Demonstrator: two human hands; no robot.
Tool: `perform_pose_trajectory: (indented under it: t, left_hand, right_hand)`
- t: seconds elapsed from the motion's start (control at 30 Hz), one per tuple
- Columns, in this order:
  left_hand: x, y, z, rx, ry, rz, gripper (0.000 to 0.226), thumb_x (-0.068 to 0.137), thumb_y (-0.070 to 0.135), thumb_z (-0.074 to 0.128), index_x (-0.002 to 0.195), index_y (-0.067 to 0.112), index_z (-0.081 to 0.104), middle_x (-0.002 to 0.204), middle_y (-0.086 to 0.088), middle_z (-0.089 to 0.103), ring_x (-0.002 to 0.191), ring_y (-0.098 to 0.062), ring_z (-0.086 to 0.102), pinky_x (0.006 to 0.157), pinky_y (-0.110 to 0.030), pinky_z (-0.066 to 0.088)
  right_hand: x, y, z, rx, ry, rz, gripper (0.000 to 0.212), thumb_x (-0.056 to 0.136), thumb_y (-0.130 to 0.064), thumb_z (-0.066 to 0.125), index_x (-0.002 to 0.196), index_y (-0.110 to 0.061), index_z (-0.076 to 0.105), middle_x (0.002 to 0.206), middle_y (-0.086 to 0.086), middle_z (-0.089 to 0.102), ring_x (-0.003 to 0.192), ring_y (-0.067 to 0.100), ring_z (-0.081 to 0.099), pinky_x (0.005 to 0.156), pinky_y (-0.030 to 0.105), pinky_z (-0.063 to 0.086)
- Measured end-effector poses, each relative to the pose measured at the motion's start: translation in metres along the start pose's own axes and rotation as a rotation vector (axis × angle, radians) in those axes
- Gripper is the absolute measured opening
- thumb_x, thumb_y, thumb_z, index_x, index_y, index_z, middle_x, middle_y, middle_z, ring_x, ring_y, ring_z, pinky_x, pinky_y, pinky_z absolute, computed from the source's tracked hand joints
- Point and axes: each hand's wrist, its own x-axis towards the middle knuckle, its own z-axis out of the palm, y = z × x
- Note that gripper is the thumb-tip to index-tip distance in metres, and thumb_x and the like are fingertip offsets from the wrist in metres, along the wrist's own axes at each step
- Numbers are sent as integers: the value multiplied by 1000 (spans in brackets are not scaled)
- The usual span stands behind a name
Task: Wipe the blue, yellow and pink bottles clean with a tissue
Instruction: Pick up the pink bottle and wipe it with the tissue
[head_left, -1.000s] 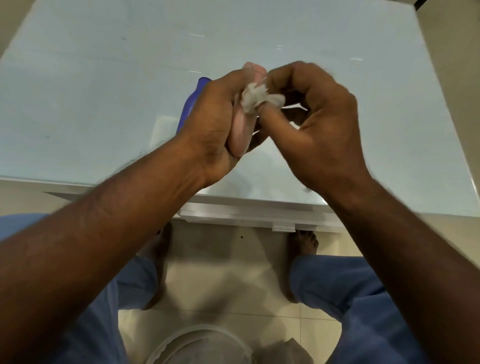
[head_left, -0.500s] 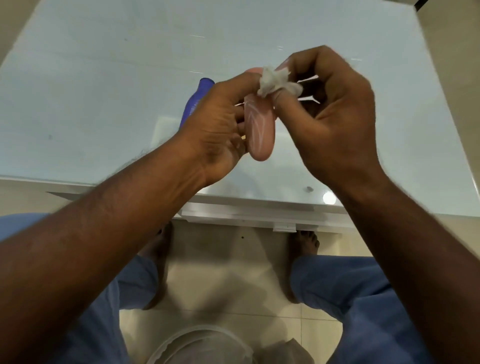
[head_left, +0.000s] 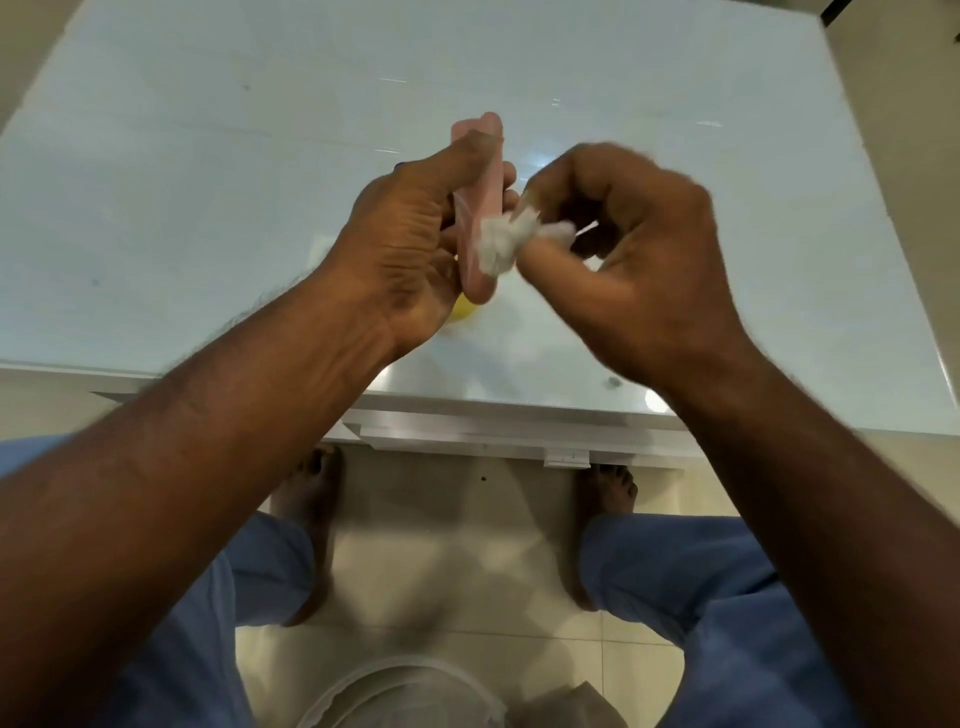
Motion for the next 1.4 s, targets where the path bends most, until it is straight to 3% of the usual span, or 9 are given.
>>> perform_pose_trajectory:
  t: [0.1, 0.23, 0.33, 0.5, 0.63, 0.77, 1.03, 1.23, 1.4]
  left_hand:
    - [-3, -4, 3, 35, -23, 22, 29, 93, 23, 76, 116, 8, 72, 118, -11, 77, 105, -24, 75, 94, -42, 62]
    - [-4, -7, 4, 8, -46, 29, 22, 95, 22, 75, 109, 5, 72, 108, -9, 76, 106, -25, 73, 96, -39, 59]
    - [0, -5, 0, -33, 0, 35, 20, 90, 23, 80, 97, 7, 70, 88, -1, 71, 89, -19, 73, 83, -36, 58]
    - [2, 1, -4, -66, 100, 94, 36, 88, 29, 82, 112, 4, 72, 102, -4, 76, 100, -20, 75, 92, -41, 61]
    - [0, 6, 1, -106, 97, 68, 30, 90, 28, 79, 108, 6, 71, 90, -4, 75, 77, -16, 75, 69, -32, 61]
    - [-5, 0, 4, 21, 23, 59, 30, 90, 28, 79, 113, 8, 74, 116, -8, 78, 107, -25, 76, 85, -39, 64]
    - [-7, 0, 1, -12, 29, 57, 24, 92, 28, 76, 101, 5, 73, 93, -5, 76, 92, -19, 76, 82, -38, 62]
    - [-1, 2, -1, -40, 95, 113, 32, 91, 29, 79, 113, 7, 72, 93, -3, 77, 87, -17, 76, 77, -36, 61]
    - [-5, 1, 2, 1, 53, 97, 31, 89, 28, 80, 112, 9, 73, 108, -6, 78, 102, -24, 76, 80, -38, 63]
  right_hand:
    - [8, 4, -5, 35, 168, 34, 11, 96, -7, 69, 103, 1, 71, 99, 8, 73, 87, 14, 70, 70, 18, 57]
    - [3, 3, 2, 20, 64, -2, 10, 94, -6, 74, 102, 0, 72, 100, 5, 73, 88, 9, 71, 72, 12, 55]
    - [-1, 1, 4, 3, -19, -58, 5, 89, -6, 76, 93, -4, 74, 95, 8, 73, 88, 19, 72, 71, 28, 61]
    - [-6, 0, 8, -100, -246, -75, 7, 82, -13, 75, 87, -14, 78, 86, 1, 71, 80, 18, 68, 70, 44, 61]
    - [-4, -2, 6, -30, -39, -87, 4, 82, -5, 72, 85, -7, 74, 85, 5, 71, 79, 19, 67, 65, 28, 54]
    - [7, 0, 1, 21, 218, -38, 7, 92, -5, 68, 99, -6, 69, 98, 5, 70, 88, 10, 68, 73, 13, 53]
    - [0, -1, 5, 46, -3, -53, 6, 88, -4, 76, 94, -5, 75, 94, 4, 74, 87, 13, 72, 73, 12, 55]
    - [-1, 2, 2, -93, -209, -72, 7, 82, -10, 74, 87, -13, 79, 87, 2, 74, 81, 20, 71, 70, 44, 62]
    - [5, 1, -3, 8, 106, -50, 9, 90, -4, 69, 98, -5, 74, 97, 7, 75, 87, 16, 74, 71, 20, 60]
